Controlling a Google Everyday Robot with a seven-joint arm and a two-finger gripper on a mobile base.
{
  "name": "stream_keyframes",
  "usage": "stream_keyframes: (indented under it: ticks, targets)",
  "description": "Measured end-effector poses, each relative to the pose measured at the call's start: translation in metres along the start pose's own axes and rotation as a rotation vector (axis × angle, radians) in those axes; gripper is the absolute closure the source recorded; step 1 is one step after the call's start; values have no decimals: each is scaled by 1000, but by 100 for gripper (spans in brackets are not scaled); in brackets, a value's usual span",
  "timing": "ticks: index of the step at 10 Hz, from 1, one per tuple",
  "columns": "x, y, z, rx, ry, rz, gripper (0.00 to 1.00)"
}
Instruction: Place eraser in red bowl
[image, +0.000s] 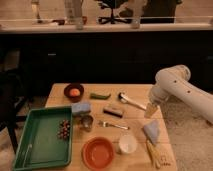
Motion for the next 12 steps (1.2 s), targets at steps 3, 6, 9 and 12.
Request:
stream_keyframes:
  ticks: [3, 6, 9, 12]
  targets:
    - [-2, -4, 5, 22, -25, 48, 20]
    - [-23, -7, 38, 34, -153, 253, 20]
    - [-34, -6, 42, 48, -221, 310, 20]
    - [-52, -1, 51, 48, -277, 300, 20]
